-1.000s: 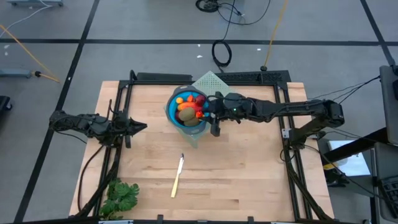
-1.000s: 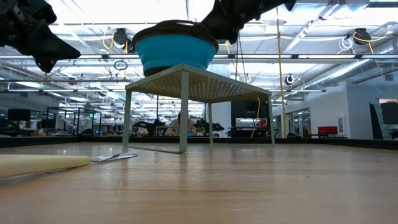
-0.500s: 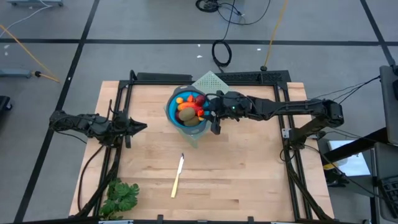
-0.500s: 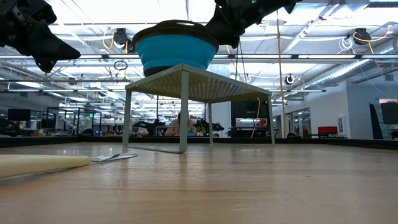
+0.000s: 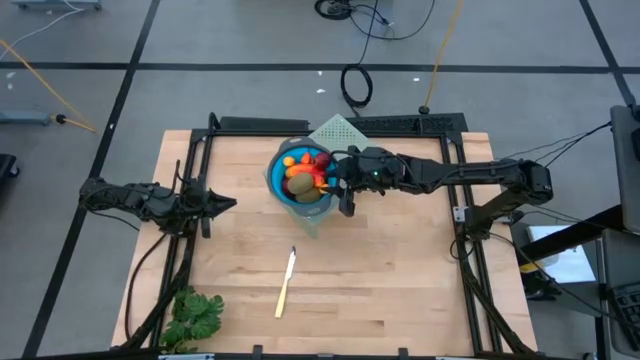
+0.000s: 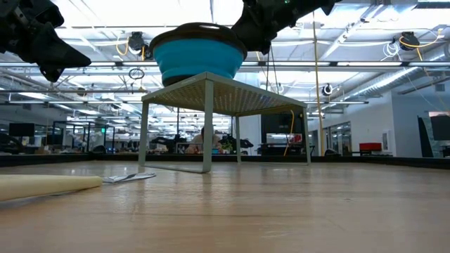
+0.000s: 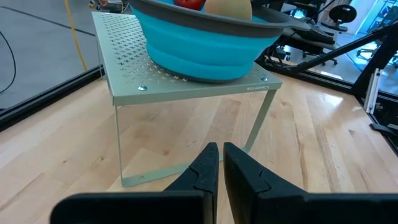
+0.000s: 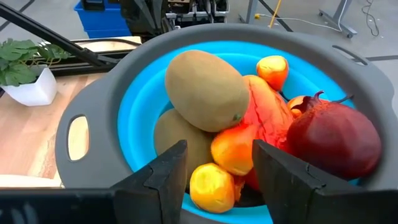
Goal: Pick & Place Fruit
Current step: Put the knife on the shelf
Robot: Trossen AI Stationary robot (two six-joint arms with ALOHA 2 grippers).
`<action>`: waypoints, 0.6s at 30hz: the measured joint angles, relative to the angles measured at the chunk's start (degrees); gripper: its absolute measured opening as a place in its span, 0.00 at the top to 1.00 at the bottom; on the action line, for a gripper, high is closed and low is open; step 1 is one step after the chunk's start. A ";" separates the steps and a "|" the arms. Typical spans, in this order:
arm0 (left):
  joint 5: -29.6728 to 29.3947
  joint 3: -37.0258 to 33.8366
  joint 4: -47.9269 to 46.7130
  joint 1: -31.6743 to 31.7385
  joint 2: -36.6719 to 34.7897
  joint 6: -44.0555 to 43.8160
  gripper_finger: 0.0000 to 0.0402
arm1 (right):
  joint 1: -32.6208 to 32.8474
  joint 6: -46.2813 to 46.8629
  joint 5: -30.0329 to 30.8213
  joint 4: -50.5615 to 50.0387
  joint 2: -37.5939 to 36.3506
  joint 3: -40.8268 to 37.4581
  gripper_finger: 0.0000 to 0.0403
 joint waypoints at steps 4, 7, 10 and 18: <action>0.00 0.00 0.00 0.00 -0.01 -0.04 0.94 | 0.00 -0.83 0.00 0.48 -0.09 0.00 0.57; 0.00 0.00 0.07 0.00 -0.01 -0.25 0.94 | 0.14 -1.27 0.00 1.50 -0.57 0.00 0.59; 0.02 0.00 0.77 0.00 -0.01 -0.48 0.94 | 0.66 -1.49 0.02 2.33 -1.55 0.00 0.62; 0.58 -0.01 2.13 0.00 0.00 -0.12 0.94 | 3.46 0.60 0.26 2.68 -4.77 0.00 0.81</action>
